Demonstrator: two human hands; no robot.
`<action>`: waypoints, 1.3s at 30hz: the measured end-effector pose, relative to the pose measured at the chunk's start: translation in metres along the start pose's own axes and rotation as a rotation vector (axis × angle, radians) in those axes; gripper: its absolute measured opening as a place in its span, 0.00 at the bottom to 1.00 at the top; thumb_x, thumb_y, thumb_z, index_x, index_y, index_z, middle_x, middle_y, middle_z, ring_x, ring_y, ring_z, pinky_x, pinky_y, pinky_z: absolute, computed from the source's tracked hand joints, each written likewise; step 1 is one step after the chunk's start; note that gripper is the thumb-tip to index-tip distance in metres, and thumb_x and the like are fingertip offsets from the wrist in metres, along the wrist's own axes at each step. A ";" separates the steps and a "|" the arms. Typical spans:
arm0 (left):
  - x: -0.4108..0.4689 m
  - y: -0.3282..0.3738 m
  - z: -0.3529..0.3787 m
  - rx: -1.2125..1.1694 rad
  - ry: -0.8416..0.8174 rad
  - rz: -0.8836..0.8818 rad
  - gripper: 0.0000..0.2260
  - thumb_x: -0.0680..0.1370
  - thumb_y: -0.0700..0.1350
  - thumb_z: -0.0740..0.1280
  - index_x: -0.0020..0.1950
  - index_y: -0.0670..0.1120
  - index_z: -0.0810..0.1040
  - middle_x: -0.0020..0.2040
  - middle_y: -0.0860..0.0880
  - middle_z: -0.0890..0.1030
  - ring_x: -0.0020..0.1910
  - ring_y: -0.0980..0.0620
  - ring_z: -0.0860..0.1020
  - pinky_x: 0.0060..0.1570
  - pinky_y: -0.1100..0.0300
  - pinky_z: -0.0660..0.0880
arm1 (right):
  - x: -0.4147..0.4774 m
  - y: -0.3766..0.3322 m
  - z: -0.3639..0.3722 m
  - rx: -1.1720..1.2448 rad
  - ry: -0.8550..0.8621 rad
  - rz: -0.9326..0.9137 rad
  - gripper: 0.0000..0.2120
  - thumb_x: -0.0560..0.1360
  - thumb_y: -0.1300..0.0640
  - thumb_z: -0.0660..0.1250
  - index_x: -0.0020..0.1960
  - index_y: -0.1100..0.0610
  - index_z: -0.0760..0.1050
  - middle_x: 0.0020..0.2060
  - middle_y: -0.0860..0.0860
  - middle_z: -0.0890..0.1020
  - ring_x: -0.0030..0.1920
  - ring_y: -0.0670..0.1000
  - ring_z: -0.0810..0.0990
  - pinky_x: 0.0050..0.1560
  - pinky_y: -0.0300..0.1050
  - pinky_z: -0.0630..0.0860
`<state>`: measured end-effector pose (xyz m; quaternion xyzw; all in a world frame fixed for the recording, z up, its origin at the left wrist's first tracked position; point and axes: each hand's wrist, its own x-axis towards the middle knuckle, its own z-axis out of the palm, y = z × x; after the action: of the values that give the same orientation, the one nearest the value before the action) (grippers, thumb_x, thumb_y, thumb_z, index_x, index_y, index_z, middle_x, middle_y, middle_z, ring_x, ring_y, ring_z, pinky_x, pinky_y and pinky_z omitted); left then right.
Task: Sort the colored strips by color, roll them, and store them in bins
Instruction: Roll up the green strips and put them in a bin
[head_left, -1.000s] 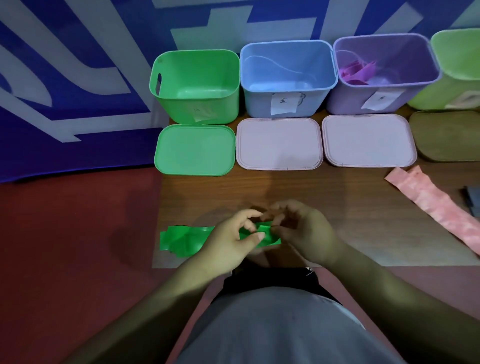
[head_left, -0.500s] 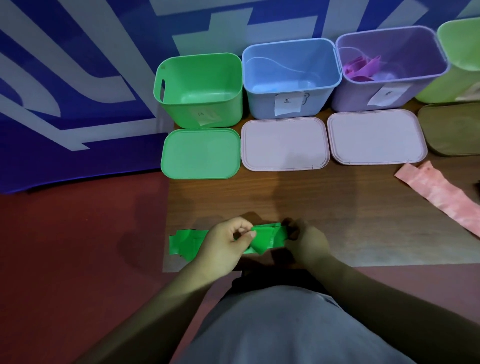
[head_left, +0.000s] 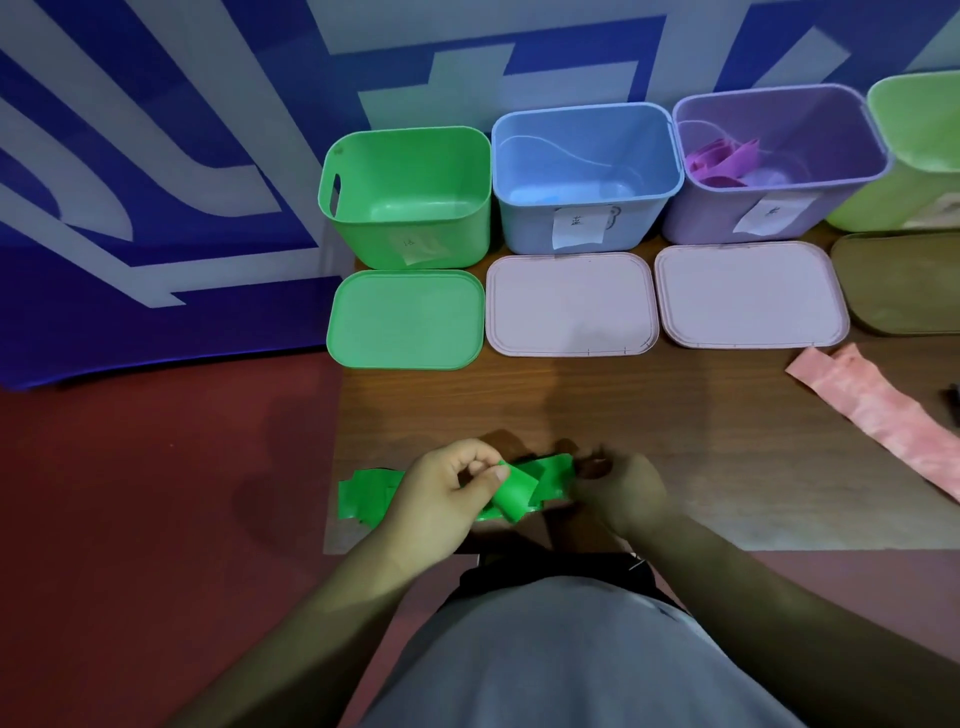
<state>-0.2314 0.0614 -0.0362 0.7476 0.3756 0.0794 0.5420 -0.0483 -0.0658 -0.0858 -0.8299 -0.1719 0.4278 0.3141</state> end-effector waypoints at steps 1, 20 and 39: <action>0.000 0.004 -0.001 -0.012 0.000 0.007 0.06 0.78 0.44 0.70 0.42 0.53 0.80 0.33 0.55 0.74 0.34 0.57 0.72 0.38 0.54 0.71 | -0.002 -0.004 -0.004 0.063 -0.002 0.006 0.11 0.66 0.66 0.76 0.47 0.58 0.81 0.39 0.53 0.85 0.34 0.45 0.82 0.29 0.29 0.72; -0.009 0.120 -0.059 -0.318 0.233 0.235 0.06 0.71 0.40 0.72 0.44 0.51 0.84 0.37 0.52 0.83 0.37 0.58 0.79 0.41 0.67 0.75 | -0.049 -0.178 -0.090 0.249 -0.256 -0.479 0.09 0.70 0.65 0.75 0.48 0.57 0.81 0.39 0.56 0.85 0.39 0.47 0.80 0.43 0.38 0.76; -0.007 0.171 -0.056 -0.368 0.513 0.360 0.09 0.70 0.39 0.74 0.42 0.54 0.85 0.40 0.51 0.86 0.41 0.53 0.83 0.46 0.63 0.78 | -0.088 -0.229 -0.117 0.317 -0.341 -0.660 0.07 0.70 0.68 0.74 0.44 0.58 0.81 0.35 0.53 0.85 0.38 0.49 0.81 0.43 0.38 0.77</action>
<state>-0.1838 0.0765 0.1370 0.6474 0.3412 0.4247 0.5330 -0.0071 0.0120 0.1711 -0.5886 -0.4106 0.4569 0.5255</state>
